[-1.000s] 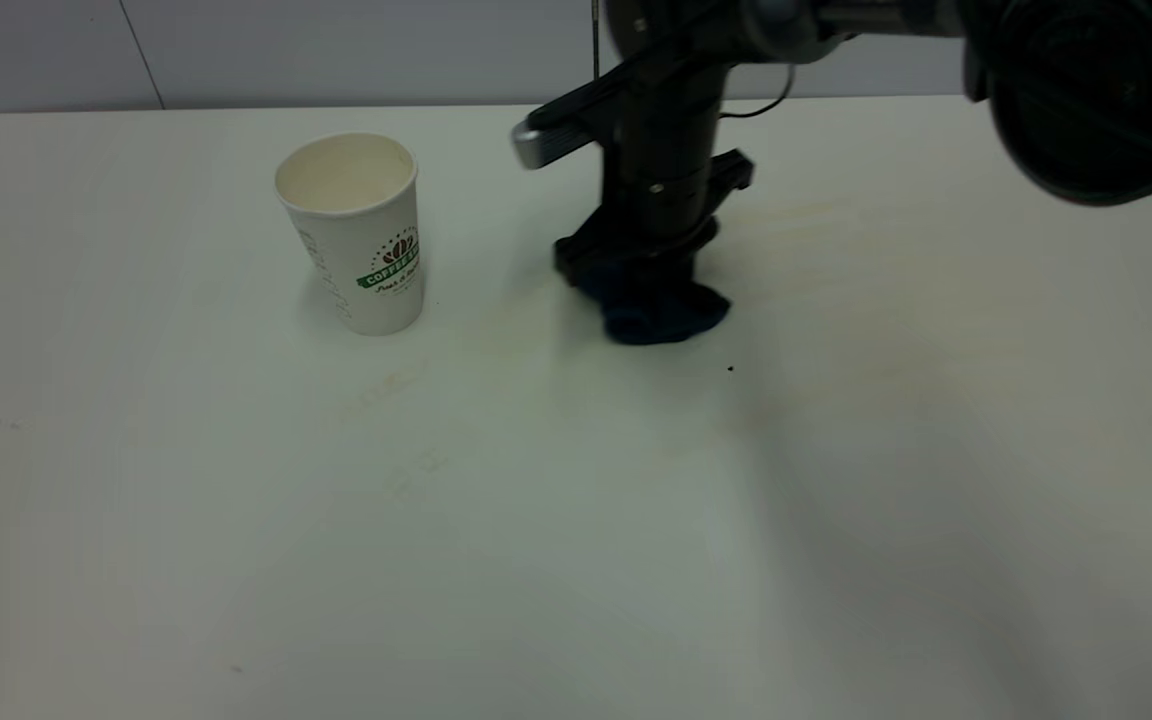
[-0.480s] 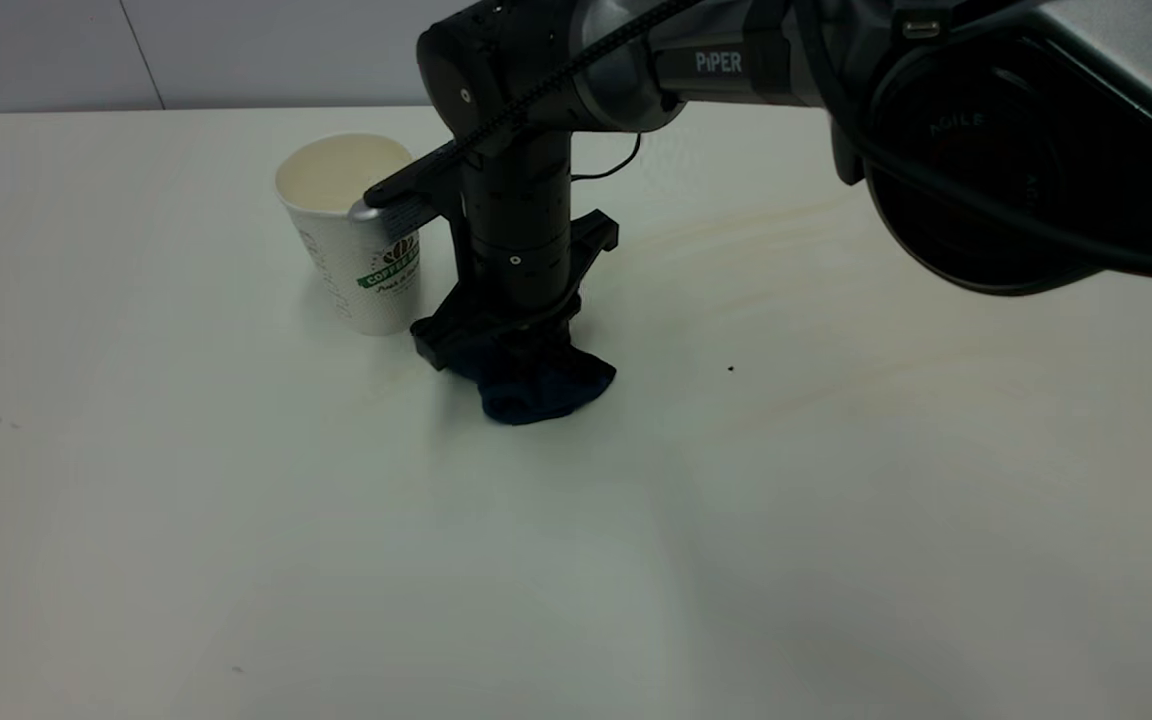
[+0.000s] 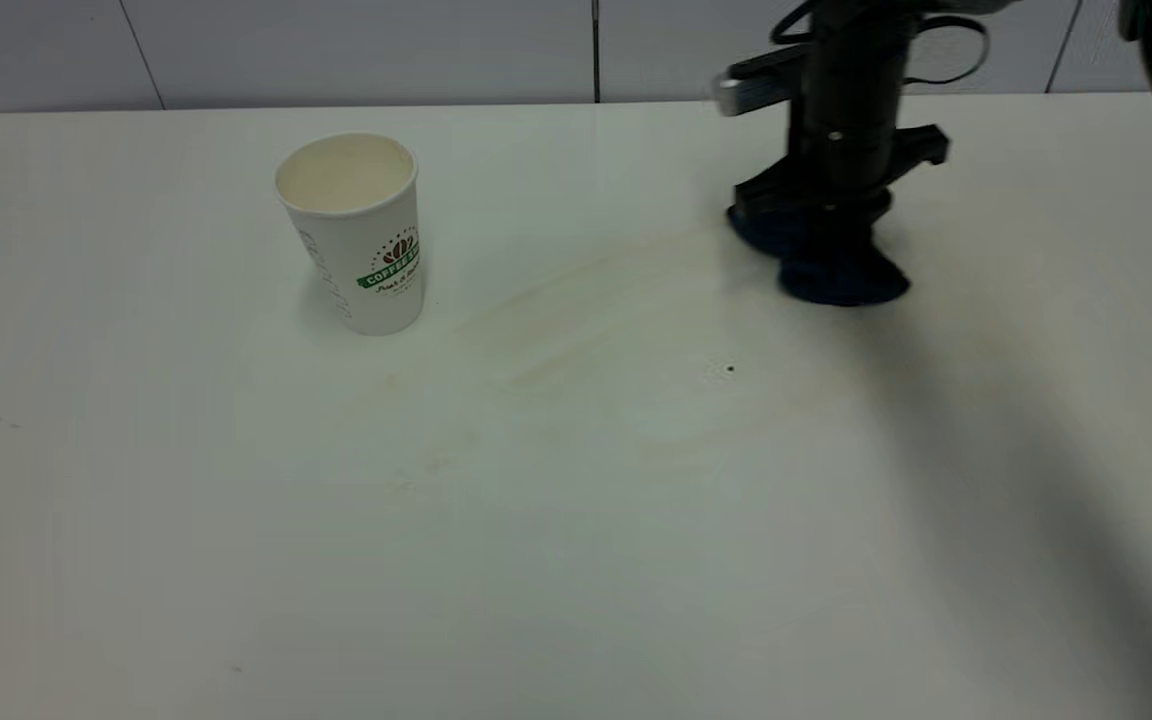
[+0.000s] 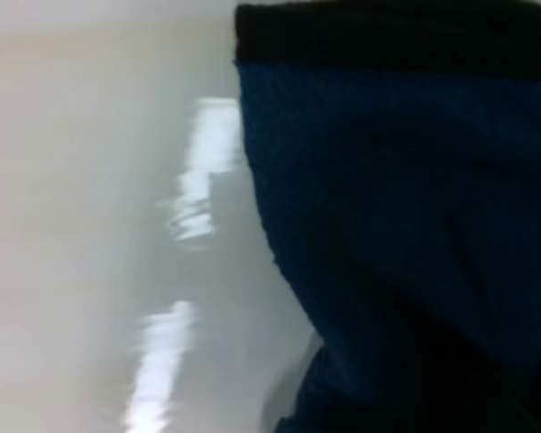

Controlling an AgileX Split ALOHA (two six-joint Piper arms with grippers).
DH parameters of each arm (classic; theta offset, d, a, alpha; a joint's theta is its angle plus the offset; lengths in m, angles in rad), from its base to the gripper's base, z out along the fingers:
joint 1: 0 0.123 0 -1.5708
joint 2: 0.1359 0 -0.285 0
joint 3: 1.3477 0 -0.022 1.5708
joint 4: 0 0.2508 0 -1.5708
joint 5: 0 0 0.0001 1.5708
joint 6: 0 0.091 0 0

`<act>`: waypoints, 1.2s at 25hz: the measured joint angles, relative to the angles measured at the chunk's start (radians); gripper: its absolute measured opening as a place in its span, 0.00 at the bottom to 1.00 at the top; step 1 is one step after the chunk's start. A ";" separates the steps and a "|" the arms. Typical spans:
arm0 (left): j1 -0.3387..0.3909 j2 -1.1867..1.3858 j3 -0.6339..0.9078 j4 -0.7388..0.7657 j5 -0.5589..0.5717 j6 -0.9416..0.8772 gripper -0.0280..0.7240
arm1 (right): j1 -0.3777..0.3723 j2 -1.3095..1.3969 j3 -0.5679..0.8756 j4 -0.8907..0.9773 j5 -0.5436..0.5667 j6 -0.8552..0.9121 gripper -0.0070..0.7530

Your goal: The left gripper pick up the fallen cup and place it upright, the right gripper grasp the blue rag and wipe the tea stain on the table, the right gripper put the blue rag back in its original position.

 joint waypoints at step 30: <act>0.000 0.000 0.000 0.000 0.000 0.000 0.79 | -0.130 -0.284 -0.079 0.161 0.205 -0.190 0.96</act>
